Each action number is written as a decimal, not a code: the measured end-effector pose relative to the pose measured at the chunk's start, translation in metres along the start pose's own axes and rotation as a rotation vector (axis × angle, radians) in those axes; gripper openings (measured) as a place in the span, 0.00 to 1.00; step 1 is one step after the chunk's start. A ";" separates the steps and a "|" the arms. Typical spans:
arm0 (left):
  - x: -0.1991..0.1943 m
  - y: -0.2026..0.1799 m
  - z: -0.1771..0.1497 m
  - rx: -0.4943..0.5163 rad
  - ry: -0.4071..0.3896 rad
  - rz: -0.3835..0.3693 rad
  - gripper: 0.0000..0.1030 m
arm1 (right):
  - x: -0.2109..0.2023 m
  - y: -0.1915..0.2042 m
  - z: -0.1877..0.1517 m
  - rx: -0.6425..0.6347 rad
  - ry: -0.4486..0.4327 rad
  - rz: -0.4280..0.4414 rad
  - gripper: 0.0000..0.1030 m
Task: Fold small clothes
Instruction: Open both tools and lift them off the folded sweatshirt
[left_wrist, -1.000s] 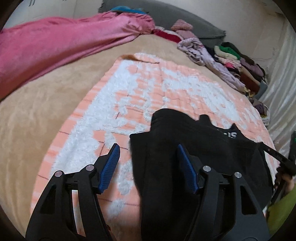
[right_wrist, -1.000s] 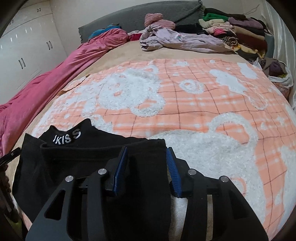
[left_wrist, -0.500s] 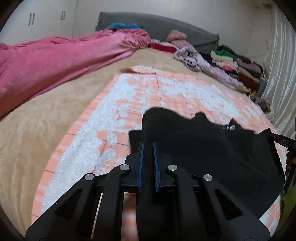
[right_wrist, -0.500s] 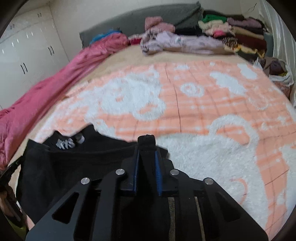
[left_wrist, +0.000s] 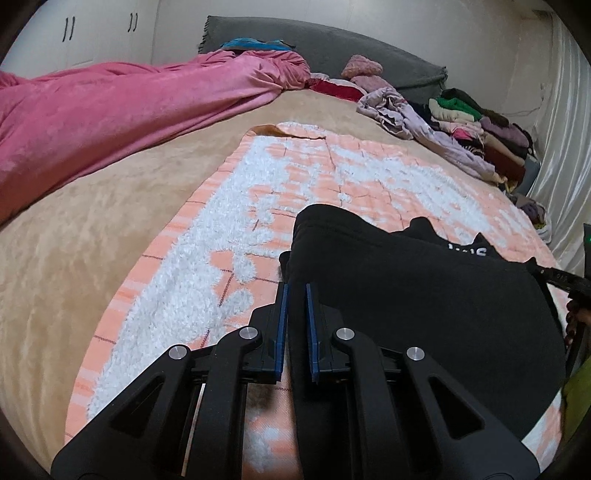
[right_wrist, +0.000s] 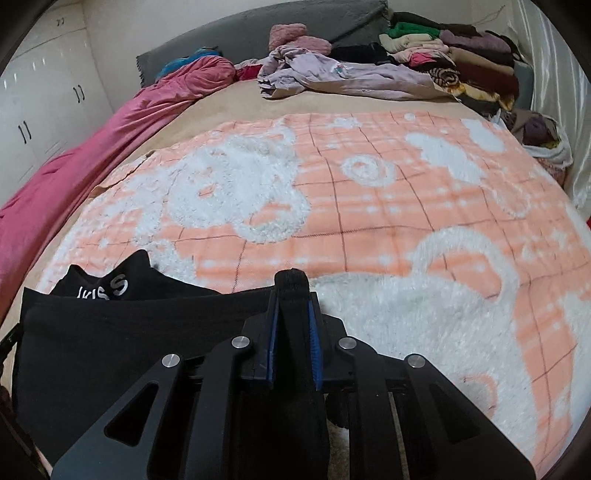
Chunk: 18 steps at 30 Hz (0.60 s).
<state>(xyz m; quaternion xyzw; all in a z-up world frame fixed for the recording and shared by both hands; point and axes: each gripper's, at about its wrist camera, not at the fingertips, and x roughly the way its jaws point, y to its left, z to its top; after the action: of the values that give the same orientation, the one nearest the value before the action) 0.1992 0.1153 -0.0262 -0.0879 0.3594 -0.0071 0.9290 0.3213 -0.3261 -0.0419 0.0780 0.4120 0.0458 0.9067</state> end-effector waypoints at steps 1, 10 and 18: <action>0.001 0.000 -0.001 0.002 0.002 0.003 0.04 | 0.000 0.000 0.000 -0.002 -0.001 -0.003 0.13; -0.005 0.004 -0.001 -0.023 -0.003 -0.006 0.10 | -0.007 0.002 -0.003 -0.005 -0.025 -0.026 0.21; -0.012 0.005 0.000 -0.019 -0.018 -0.008 0.14 | -0.026 0.001 -0.006 0.018 -0.062 -0.031 0.56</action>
<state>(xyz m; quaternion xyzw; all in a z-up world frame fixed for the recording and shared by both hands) 0.1900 0.1207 -0.0190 -0.0984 0.3509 -0.0065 0.9312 0.2997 -0.3281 -0.0262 0.0810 0.3853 0.0256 0.9189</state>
